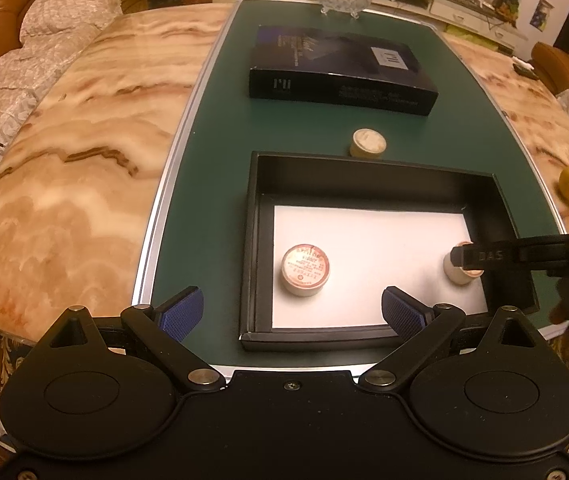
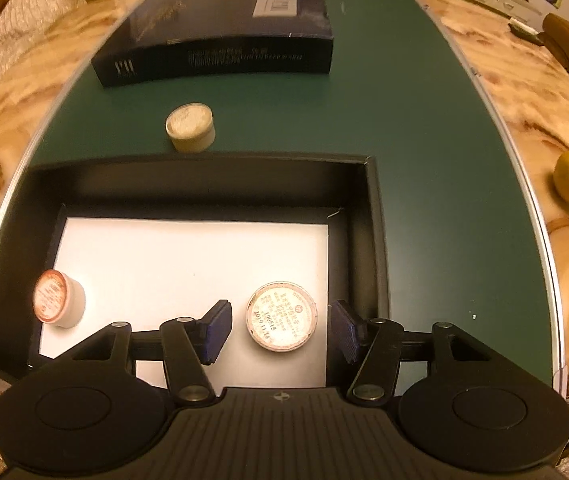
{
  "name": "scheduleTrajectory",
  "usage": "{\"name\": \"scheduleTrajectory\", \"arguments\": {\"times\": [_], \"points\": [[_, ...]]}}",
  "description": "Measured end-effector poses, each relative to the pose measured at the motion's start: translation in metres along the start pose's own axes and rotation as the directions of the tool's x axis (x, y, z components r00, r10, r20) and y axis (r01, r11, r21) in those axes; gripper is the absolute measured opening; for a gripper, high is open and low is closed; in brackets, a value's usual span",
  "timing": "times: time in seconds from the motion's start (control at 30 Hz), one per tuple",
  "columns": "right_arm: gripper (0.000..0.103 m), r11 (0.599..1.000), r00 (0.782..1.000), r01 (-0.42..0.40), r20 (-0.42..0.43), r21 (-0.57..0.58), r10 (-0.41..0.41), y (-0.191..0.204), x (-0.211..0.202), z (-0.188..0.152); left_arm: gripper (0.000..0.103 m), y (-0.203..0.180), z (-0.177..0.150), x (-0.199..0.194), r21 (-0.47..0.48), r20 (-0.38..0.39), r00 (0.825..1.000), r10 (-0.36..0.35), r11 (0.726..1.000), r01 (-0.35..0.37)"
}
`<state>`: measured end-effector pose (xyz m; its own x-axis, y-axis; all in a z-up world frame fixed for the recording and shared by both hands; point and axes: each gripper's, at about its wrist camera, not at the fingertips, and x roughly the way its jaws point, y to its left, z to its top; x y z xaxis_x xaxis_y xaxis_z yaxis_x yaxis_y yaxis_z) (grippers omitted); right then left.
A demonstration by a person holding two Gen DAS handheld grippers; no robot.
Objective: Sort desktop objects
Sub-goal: 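Open the right tool to set the jar down and withdraw, then reach the left tool to the last cream jar and close on it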
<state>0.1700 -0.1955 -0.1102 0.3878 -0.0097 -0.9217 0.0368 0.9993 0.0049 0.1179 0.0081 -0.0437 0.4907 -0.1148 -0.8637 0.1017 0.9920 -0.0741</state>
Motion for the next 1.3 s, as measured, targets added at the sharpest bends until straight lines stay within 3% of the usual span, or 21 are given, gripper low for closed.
{"name": "scheduleTrajectory", "arguments": {"times": [0.53, 0.9, 1.3], "points": [[0.084, 0.998, 0.992, -0.052, 0.115, 0.024, 0.049, -0.003, -0.054, -0.024, 0.102, -0.022, 0.016, 0.01, 0.021, -0.003, 1.0, 0.015, 1.0, -0.015], [0.085, 0.992, 0.989, -0.075, 0.134, 0.103, 0.06, -0.025, -0.056, -0.038, 0.102, -0.043, 0.056, 0.032, 0.039, 0.021, 0.999, 0.029, 0.999, -0.03], [0.086, 0.982, 0.988, -0.105, 0.126, 0.159, 0.085, -0.05, -0.045, -0.044, 0.103, -0.074, 0.111, 0.09, 0.05, 0.007, 0.999, 0.037, 0.998, -0.037]]}}
